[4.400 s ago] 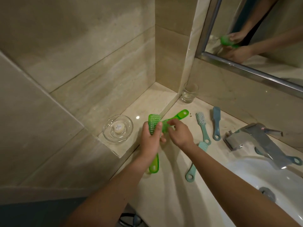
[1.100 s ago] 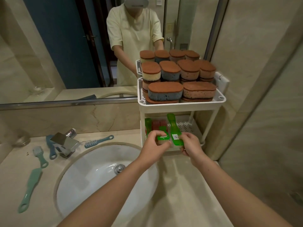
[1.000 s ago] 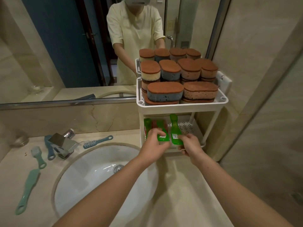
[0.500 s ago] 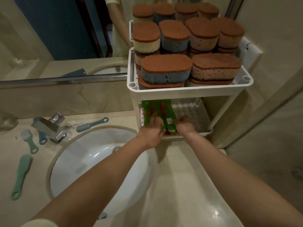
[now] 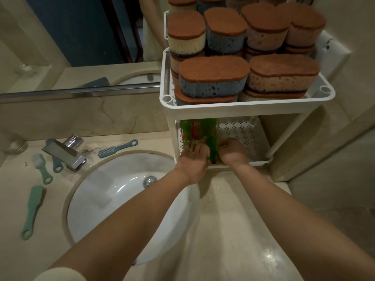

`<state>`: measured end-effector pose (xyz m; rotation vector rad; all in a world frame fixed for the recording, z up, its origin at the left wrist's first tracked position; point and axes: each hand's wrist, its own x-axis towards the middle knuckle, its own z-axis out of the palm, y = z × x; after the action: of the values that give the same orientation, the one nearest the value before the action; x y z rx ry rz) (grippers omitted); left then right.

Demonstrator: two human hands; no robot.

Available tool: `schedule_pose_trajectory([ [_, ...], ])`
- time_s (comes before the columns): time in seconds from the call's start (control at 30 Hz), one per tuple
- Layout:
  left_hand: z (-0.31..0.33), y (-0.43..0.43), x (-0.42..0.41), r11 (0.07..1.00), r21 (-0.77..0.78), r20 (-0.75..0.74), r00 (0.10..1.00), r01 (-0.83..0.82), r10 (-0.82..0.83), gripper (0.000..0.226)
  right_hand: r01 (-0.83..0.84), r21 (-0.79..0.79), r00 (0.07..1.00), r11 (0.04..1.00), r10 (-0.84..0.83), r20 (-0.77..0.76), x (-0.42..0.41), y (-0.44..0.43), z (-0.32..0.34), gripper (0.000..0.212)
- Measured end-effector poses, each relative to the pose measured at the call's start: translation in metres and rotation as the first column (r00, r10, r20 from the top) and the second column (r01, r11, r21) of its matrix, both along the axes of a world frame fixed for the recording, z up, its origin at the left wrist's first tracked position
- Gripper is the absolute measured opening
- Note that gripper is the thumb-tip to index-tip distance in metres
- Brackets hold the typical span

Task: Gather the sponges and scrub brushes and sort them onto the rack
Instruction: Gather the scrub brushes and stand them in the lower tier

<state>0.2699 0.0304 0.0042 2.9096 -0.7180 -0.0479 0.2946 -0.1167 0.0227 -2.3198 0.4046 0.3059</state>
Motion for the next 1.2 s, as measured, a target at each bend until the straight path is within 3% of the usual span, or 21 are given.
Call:
schedule_pose_trajectory([
  [0.17,-0.003,-0.004,-0.001,0.997,0.008,-0.066,0.995,-0.08,0.081,0.051,-0.014,0.0,1.0,1.0,0.014,0.006,-0.004,0.0,-0.001,0.024],
  [0.4,-0.009,-0.003,-0.002,0.991,-0.071,-0.044,0.993,-0.115,0.112,0.043,-0.059,-0.017,0.998,0.998,0.059,0.018,-0.003,-0.001,-0.005,0.027],
  [0.53,-0.008,-0.005,-0.002,0.986,-0.108,-0.064,0.99,-0.13,0.123,0.057,-0.085,-0.08,0.996,0.993,0.086,0.018,0.002,-0.003,-0.007,0.019],
  [0.93,-0.013,-0.006,0.002,0.995,0.089,0.022,0.999,-0.037,0.035,0.053,0.028,-0.015,0.999,1.0,-0.027,0.043,0.004,-0.008,-0.012,0.02],
  [1.03,-0.012,-0.009,0.003,0.998,0.053,0.0,0.999,-0.032,0.032,0.057,0.057,0.04,0.998,0.998,-0.058,0.01,0.006,-0.009,-0.013,0.021],
  [1.2,-0.007,-0.024,0.005,0.993,-0.062,-0.111,0.989,-0.101,0.093,0.069,0.208,0.283,0.978,0.936,-0.197,-0.066,0.008,-0.017,-0.013,0.021],
])
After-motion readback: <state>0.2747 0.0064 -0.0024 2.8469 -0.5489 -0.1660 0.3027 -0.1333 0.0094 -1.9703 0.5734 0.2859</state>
